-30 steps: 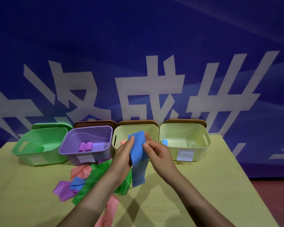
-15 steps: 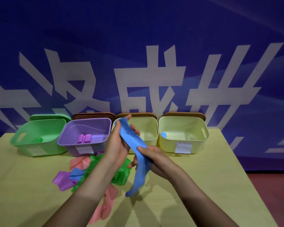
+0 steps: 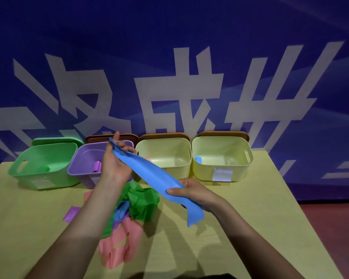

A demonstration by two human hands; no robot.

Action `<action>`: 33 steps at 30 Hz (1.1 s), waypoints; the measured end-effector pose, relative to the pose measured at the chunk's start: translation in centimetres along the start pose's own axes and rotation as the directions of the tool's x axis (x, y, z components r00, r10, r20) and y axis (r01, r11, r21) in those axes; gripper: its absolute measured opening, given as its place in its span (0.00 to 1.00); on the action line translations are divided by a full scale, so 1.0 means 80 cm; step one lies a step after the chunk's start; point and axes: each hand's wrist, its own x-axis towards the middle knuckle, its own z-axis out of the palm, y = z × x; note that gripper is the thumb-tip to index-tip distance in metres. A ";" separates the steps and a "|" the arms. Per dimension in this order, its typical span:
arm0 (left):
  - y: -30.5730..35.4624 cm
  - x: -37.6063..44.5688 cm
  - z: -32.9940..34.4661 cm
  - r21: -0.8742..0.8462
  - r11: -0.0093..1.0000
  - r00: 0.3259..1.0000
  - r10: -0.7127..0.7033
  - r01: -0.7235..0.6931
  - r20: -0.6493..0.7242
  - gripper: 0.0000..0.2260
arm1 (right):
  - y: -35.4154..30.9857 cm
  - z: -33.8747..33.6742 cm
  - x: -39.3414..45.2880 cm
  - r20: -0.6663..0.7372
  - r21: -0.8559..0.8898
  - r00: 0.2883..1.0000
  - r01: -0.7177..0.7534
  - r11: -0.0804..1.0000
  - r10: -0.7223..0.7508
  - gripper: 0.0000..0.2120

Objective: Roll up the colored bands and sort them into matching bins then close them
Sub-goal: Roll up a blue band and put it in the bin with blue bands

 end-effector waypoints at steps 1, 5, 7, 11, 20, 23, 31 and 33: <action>0.003 0.004 -0.003 0.000 1.000 1.000 0.002 -0.002 -0.016 0.10 | 0.007 -0.004 -0.002 -0.017 0.008 1.000 -0.015 1.000 0.015 0.15; -0.011 0.005 -0.008 0.046 0.999 0.998 0.003 0.000 -0.061 0.11 | 0.021 -0.015 -0.010 -0.002 0.000 0.999 -0.038 0.999 0.038 0.15; -0.012 0.010 -0.007 0.099 0.994 0.994 0.046 -0.036 -0.101 0.09 | 0.028 -0.022 -0.015 -0.016 0.007 0.999 -0.044 0.999 0.044 0.09; 0.006 0.020 -0.009 0.097 0.990 0.992 0.105 -0.098 -0.065 0.05 | 0.051 -0.041 -0.026 -0.080 0.080 0.996 -0.044 0.996 0.050 0.11; -0.015 0.017 0.002 0.168 0.981 0.995 0.086 -0.092 0.044 0.08 | 0.065 -0.038 -0.018 -0.490 0.146 0.872 0.067 0.987 0.014 0.21; -0.019 0.016 0.001 0.217 0.972 0.994 0.074 -0.090 0.082 0.07 | 0.064 -0.037 -0.015 -0.573 0.131 0.819 0.087 0.988 0.004 0.21; -0.015 0.020 0.001 0.148 0.984 0.994 0.090 -0.098 0.065 0.08 | 0.068 -0.042 -0.020 -0.518 0.237 0.855 0.181 0.954 -0.034 0.13; -0.010 0.031 -0.007 0.113 0.990 0.997 0.077 -0.080 0.024 0.06 | 0.069 -0.043 -0.022 -0.555 0.199 0.830 0.197 0.960 -0.055 0.13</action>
